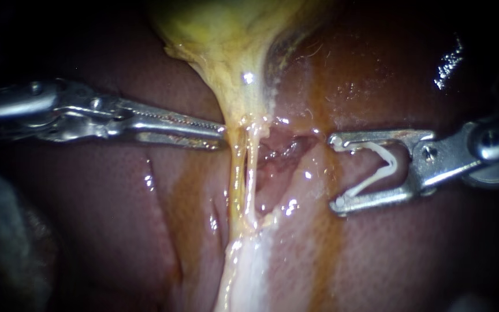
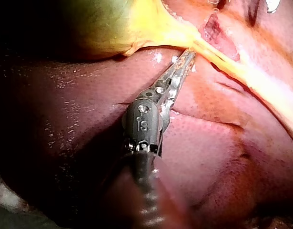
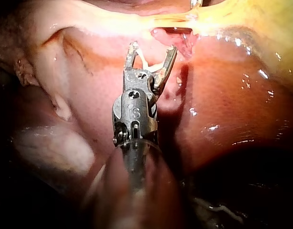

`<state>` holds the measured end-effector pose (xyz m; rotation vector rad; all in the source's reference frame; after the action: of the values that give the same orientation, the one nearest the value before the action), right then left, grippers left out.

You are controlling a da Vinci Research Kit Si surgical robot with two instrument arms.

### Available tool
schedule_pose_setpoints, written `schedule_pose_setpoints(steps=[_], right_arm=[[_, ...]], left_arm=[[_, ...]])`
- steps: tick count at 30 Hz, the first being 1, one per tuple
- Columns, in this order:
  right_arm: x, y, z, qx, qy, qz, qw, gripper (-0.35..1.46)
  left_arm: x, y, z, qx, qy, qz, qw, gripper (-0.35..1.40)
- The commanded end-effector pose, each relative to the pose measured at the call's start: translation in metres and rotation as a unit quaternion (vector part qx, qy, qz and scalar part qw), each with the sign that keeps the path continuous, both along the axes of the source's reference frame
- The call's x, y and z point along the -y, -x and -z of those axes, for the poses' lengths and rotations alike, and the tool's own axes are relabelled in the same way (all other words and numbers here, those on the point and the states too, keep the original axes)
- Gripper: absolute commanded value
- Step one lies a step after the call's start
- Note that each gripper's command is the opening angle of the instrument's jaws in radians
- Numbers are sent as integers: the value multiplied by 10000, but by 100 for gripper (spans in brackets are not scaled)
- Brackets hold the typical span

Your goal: Grabbing gallbladder

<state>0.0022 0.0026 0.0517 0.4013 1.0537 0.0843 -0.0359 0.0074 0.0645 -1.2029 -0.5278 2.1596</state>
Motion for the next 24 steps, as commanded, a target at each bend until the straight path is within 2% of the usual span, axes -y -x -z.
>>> schedule_pose_setpoints(steps=[1,4,8,11,15,18,22,24], right_arm=[[0,0,0,0,0,-1,10000,50],[0,0,0,5,8,-12,10000,50],[0,0,-1,6,8,-14,10000,50],[-1,0,-1,6,8,-14,10000,50],[-1,0,-1,6,8,-14,10000,50],[-1,0,-1,6,8,-14,10000,50],[-1,1,-1,6,8,-14,10000,50],[-1,1,-1,6,8,-14,10000,50]], left_arm=[[0,-1,1,10,-7,-5,10000,-35],[-1,-4,7,-18,-155,52,9999,-35],[0,-9,20,-165,-306,46,9994,-35],[-4,-14,33,-168,-447,85,9988,-35],[-24,-27,54,-123,-544,45,9984,-35],[-37,-39,67,-156,-547,113,9983,-35],[-50,-53,77,-189,-549,177,9982,-35],[-52,-57,79,-203,-545,200,9981,-35]])
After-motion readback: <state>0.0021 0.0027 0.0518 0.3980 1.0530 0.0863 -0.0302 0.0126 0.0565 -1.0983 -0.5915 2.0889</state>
